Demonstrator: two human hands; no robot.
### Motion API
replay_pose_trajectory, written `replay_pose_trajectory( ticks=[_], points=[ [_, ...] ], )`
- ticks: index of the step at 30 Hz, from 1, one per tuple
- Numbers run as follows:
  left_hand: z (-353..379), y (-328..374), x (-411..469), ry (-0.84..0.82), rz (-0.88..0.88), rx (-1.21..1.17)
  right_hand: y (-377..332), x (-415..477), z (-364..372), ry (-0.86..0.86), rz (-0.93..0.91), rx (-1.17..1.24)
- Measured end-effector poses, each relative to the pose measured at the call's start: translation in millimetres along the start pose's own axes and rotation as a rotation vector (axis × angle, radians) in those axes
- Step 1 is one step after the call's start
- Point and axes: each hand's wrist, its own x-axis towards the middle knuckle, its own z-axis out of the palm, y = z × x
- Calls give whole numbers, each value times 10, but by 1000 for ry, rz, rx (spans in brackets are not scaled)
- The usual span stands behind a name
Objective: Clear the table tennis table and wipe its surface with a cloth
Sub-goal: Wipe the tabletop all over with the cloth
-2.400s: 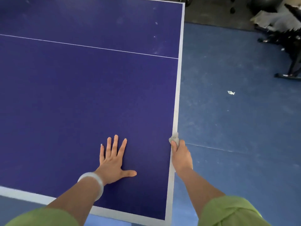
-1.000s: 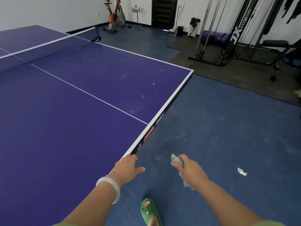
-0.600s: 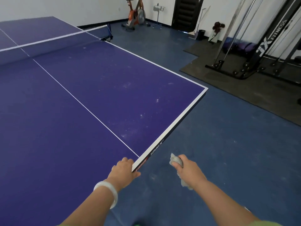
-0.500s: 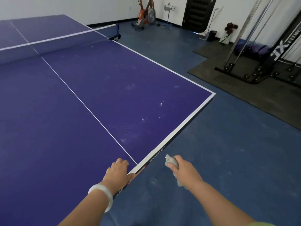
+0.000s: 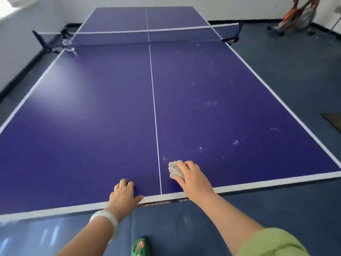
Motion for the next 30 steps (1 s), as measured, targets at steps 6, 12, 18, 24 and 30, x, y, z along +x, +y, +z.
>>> replay_pose_trajectory(
  ticks=[6,12,18,24,30],
  points=[
    [80,-144,131,123,-146,-19,-62,57,504,-125,-224,-253],
    [105,-200,480,249,-187,-48,-30,-155,642,-45,-170,-172],
    [323,-111,749,330,-243,-55,-103,-48,884,-98,-296,-305],
    [500,-115,775,453,-243,-27,111,573,852,-138,-179,-381],
    [528,-126,785,487,-246,-35,-111,436,1006,-75,28,-317]
  ],
)
